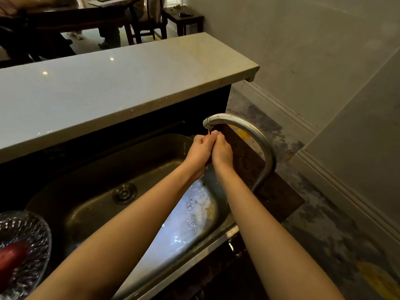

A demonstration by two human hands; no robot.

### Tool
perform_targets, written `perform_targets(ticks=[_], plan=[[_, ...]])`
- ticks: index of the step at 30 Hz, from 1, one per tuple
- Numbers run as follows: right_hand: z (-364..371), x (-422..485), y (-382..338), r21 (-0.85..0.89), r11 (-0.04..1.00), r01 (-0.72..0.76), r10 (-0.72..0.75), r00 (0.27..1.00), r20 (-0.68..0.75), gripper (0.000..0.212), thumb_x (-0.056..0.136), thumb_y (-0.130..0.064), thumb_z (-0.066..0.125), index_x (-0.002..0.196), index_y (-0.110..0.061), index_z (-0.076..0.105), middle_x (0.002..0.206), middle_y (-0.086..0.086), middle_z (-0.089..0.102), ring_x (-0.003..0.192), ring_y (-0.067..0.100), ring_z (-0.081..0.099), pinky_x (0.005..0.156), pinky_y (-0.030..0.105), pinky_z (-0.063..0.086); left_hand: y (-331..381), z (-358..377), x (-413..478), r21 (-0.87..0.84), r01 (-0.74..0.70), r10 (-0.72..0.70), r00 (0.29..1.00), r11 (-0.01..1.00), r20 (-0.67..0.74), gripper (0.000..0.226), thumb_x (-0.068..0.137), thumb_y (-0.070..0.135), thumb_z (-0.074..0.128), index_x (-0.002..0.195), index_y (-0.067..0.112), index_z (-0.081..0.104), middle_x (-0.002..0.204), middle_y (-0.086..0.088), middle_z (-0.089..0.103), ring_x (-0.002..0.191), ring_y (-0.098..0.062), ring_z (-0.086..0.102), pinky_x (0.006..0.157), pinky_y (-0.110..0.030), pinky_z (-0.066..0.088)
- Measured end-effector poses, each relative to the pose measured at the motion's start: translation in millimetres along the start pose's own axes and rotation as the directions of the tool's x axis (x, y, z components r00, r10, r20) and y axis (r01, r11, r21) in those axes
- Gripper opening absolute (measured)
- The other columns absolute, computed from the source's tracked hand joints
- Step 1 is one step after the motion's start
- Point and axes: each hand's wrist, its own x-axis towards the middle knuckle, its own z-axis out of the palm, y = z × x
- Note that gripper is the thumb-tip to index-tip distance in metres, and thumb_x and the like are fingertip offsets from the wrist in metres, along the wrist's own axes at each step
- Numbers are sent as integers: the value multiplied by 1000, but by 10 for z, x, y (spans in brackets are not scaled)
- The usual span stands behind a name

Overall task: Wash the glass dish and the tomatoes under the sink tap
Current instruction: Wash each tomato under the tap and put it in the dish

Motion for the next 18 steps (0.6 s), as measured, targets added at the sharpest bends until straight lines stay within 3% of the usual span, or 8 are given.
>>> perform_targets(ticks=[3,6,7,8,10,11,14,18], plan=[[-62,-72,54,-125,988,89,-79,993,83,42,97,-43,25,123,-24,53,117,9,61,110,25,56,95,39,44,-18,-18,4,-35,-11,11,1000,999,4,15,94,28,47,89,15,52,76,1,53,73,-11,54,64,-26,44],[-259,-167,139,-300,927,225,-157,960,233,39,93,-55,21,121,-46,47,97,-8,61,89,10,59,79,32,45,9,-38,2,-147,96,-93,995,984,27,19,94,31,48,78,19,50,66,2,49,59,-11,48,48,-23,38],[-322,-177,175,-395,886,244,-160,959,234,40,92,-56,19,117,-46,49,92,-9,61,85,10,57,75,34,44,4,-42,9,-179,132,-124,991,975,60,22,92,32,52,76,17,50,63,1,46,53,-10,45,44,-22,34],[-377,-185,216,-532,809,249,-163,965,204,43,93,-53,19,116,-39,53,93,-5,62,88,15,56,75,36,44,-7,-44,15,-175,145,-132,988,974,82,23,90,31,57,74,16,48,61,0,44,48,-10,42,41,-20,31],[-431,-253,306,-851,482,210,-182,974,138,41,97,-38,27,114,-17,57,105,7,64,101,25,52,80,39,42,-32,-37,30,-132,156,-146,986,979,82,19,86,21,63,78,13,48,64,-3,44,46,-10,41,35,-17,26],[-432,-295,371,-916,356,188,-174,976,133,34,97,-30,34,114,-12,56,110,10,62,106,27,49,81,38,42,-38,-35,31,-125,178,-169,982,976,81,16,86,20,63,83,13,48,67,-4,46,47,-11,42,33,-16,26],[-389,-380,521,-965,223,141,-48,990,133,27,93,-17,47,117,-8,54,119,12,58,114,30,44,84,36,43,-58,-17,4,-194,252,-237,967,948,96,23,94,32,46,83,12,52,68,-8,54,44,-12,46,32,-15,30],[-381,-390,572,-982,149,113,-53,993,106,28,94,-9,44,119,-5,55,122,14,54,114,33,44,88,36,44,-76,-17,36,-234,235,-227,972,943,62,42,100,38,30,84,10,56,77,-11,58,52,-14,56,35,-16,39]])
